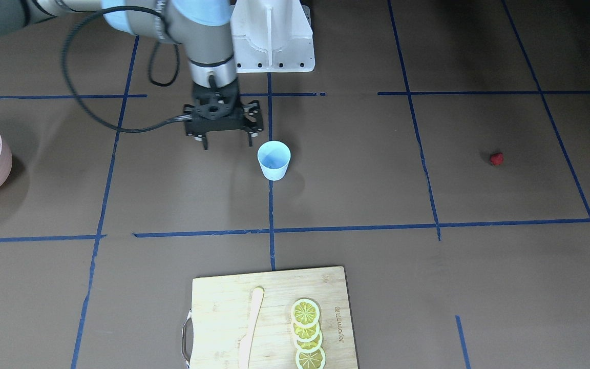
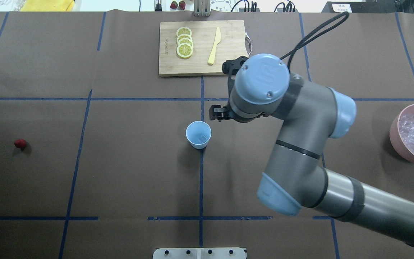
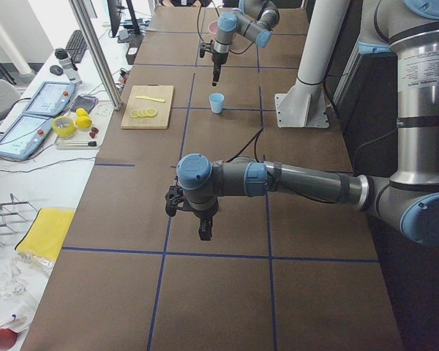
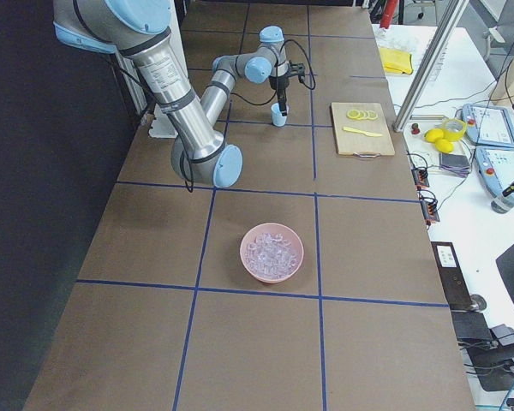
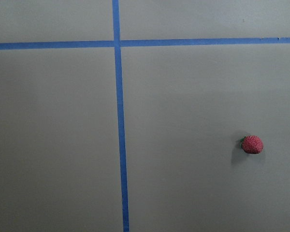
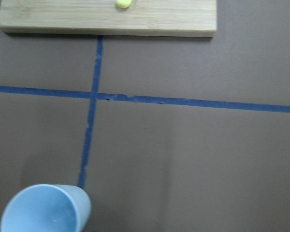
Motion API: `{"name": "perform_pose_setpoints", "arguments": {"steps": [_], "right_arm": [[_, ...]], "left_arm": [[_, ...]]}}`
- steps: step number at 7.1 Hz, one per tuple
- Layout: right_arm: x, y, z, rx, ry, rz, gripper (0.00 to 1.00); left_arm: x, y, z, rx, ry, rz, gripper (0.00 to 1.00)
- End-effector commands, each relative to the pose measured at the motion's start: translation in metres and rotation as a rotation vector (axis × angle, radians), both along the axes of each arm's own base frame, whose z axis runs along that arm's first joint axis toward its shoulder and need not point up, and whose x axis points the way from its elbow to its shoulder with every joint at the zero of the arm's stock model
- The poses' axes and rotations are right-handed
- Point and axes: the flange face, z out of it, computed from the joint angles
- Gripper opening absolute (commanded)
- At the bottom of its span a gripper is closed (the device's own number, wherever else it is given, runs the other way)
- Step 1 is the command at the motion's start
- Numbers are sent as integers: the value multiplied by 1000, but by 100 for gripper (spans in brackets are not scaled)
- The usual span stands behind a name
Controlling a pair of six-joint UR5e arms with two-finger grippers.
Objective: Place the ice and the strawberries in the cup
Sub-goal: 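Move the right gripper back to the pink ice bowl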
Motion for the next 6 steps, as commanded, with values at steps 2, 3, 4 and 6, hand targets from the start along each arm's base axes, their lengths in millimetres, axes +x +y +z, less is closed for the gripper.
{"name": "perform_pose_setpoints", "arguments": {"steps": [2,3,4,6], "right_arm": [[123,0,92,58,68,-139,99],[163,-7,116,71,87,-170,99],[198,-18,135,55,77,-195,99],[253,-26,180,79,125,-254,99]], "left_arm": [[0,0,0,2,0,2,100],[0,0,0,0,0,1,100],[0,0,0,2,0,2,100],[0,0,0,2,0,2,100]]}}
